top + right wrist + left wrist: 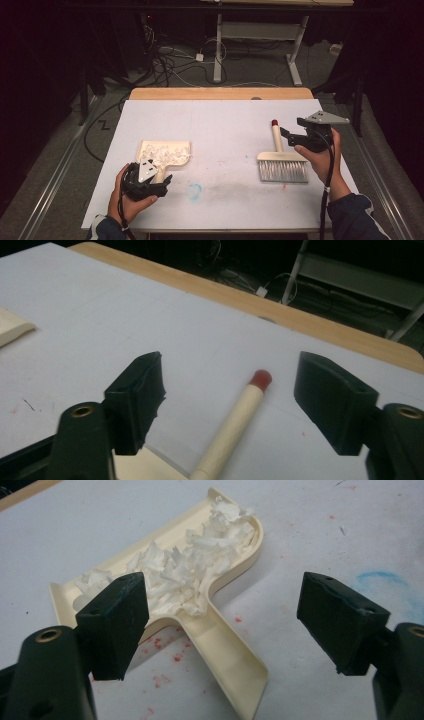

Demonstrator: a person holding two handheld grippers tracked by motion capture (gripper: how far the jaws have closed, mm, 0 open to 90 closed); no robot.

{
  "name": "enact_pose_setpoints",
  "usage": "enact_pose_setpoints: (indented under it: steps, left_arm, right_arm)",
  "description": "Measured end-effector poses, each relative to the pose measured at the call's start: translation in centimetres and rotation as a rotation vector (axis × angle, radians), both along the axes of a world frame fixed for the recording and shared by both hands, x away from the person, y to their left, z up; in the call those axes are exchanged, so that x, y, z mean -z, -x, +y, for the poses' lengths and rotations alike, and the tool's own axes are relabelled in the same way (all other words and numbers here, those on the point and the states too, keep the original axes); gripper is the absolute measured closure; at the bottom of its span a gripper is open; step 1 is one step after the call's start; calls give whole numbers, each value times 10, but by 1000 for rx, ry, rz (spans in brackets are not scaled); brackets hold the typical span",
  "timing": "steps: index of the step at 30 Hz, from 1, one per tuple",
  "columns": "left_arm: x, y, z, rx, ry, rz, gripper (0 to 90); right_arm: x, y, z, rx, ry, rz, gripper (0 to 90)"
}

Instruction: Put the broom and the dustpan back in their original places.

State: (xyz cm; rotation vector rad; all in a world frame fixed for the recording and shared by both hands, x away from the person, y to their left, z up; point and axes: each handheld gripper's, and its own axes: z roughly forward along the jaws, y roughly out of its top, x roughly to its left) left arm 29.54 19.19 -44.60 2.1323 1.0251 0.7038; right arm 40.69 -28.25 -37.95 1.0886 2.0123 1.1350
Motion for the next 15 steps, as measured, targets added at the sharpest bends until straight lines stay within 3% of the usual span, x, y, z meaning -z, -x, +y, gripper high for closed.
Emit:
enact_pose_setpoints:
  steps: [6, 15]
  left_arm:
    - [-1, 2, -1, 14, 10, -24, 190]
    - [1, 5, -4, 25, -1, -37, 183]
  right_arm:
    - [-1, 10, 5, 19, -5, -59, 174]
    - [-4, 26, 10, -46, -21, -113, 186]
